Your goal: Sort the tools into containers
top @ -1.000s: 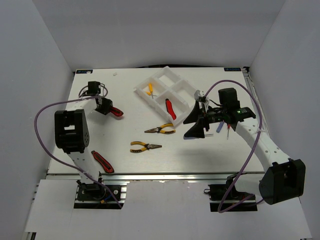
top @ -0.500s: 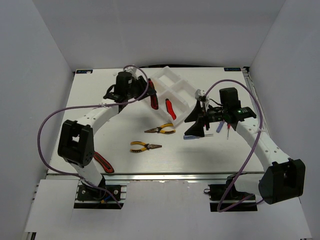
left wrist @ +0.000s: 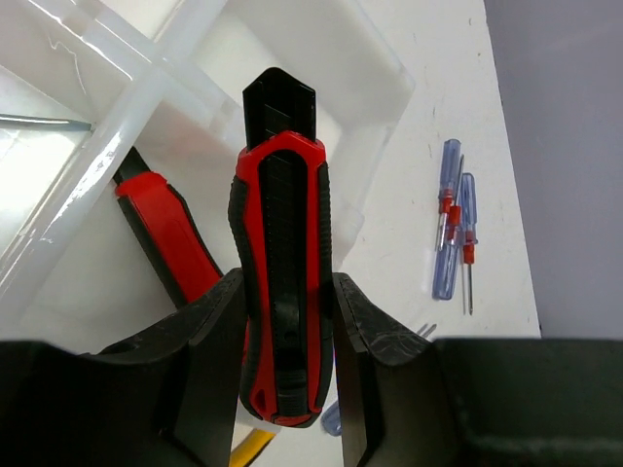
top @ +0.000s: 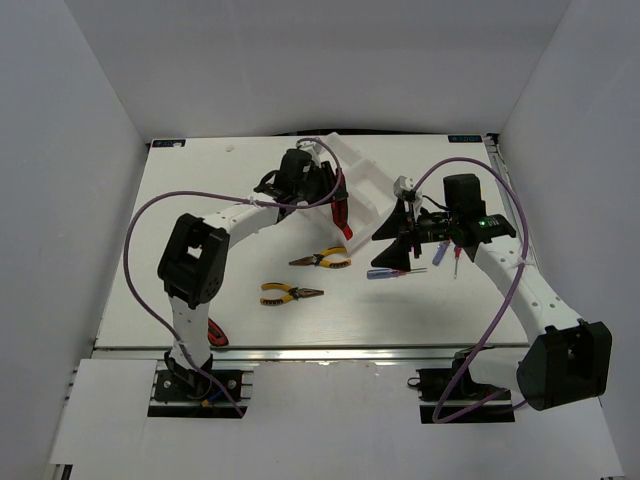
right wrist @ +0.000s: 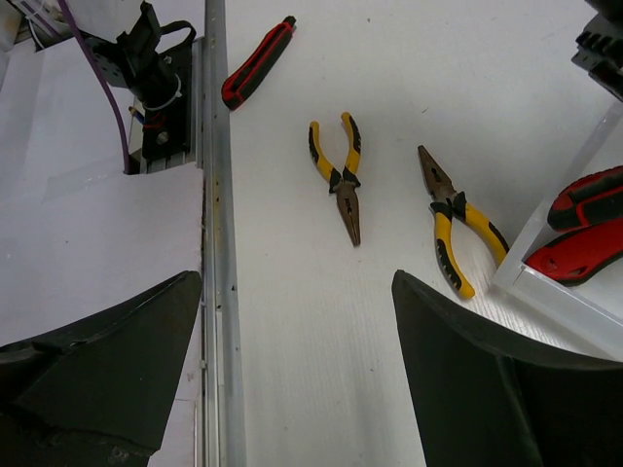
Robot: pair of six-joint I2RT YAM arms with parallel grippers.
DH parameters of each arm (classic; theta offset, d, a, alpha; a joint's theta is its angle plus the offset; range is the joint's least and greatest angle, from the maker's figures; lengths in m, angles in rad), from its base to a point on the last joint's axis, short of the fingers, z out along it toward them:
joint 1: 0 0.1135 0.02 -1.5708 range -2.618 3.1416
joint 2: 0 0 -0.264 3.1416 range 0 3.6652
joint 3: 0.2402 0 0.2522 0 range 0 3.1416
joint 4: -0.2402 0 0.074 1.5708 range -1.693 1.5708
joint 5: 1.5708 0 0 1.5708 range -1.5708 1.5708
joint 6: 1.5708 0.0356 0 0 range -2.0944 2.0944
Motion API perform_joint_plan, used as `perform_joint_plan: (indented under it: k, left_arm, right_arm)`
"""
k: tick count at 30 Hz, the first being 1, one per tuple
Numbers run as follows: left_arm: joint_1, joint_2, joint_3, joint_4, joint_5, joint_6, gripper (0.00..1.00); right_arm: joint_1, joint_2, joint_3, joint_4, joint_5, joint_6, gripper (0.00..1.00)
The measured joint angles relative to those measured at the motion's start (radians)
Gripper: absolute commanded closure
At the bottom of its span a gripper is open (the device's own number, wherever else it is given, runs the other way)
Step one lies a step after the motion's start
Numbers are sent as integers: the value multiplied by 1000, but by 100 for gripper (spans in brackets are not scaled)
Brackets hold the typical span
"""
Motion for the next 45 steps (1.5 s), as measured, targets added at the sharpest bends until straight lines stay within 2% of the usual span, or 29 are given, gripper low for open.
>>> perform_joint_plan:
  k: [4, 8, 11, 12, 15, 16, 19, 22, 23, 26, 29, 32, 36, 37, 39, 42, 44, 45]
  left_arm:
    - [-8, 34, 8, 23, -32, -15, 99]
    - [-14, 69, 30, 32, -75, -26, 92]
    - [-15, 87, 45, 32, -101, -33, 78]
    - [-16, 92, 51, 31, -108, -35, 70]
    - [-20, 107, 73, 26, -125, -40, 59]
    - [-21, 110, 78, 25, -128, -41, 52]
    - [-24, 115, 92, 16, -137, -40, 43]
    - [-25, 114, 105, -2, -152, -34, 41]
    - [-25, 114, 107, -7, -158, -30, 37]
    - [-25, 105, 108, -29, -174, -18, 36]
    - [-25, 93, 108, -53, -184, -5, 36]
    - [-25, 61, 103, -85, -192, 13, 42]
    - [-24, -80, 35, -142, -251, 85, 74]
    - [-23, -139, 0, -156, -272, 103, 89]
    - [-16, -307, -112, -163, -319, 146, 98]
    - [2, -571, -264, -171, -398, 201, 100]
    - [24, -755, -368, -171, -459, 234, 100]
    - [35, -848, -420, -164, -498, 249, 94]
  right_arm:
    - [-1, 0, 0, 0, 0, -10, 14]
    - [-1, 0, 0, 0, 0, -14, 14]
    - [-1, 0, 0, 0, 0, -16, 14]
    - [-1, 0, 0, 0, 0, -16, 14]
    - [-1, 0, 0, 0, 0, -16, 14]
    - [-1, 0, 0, 0, 0, -16, 14]
    - [-1, 0, 0, 0, 0, -16, 14]
    - [-1, 0, 0, 0, 0, -16, 14]
    - [-1, 0, 0, -1, 0, -16, 14]
    - [-1, 1, 0, -1, 0, -17, 14]
    - [-1, 6, 0, -1, 0, -17, 14]
    - [-1, 12, 0, -2, 5, -17, 14]
    - [45, 12, -10, 25, 67, 3, 17]
    - [86, 12, -15, 35, 105, 11, 18]
    - [202, 21, -22, 67, 186, 31, 24]
    - [383, 85, -10, 105, 301, 65, 42]
    - [483, 184, 34, 105, 376, 93, 52]
    - [521, 246, 74, 99, 410, 108, 52]
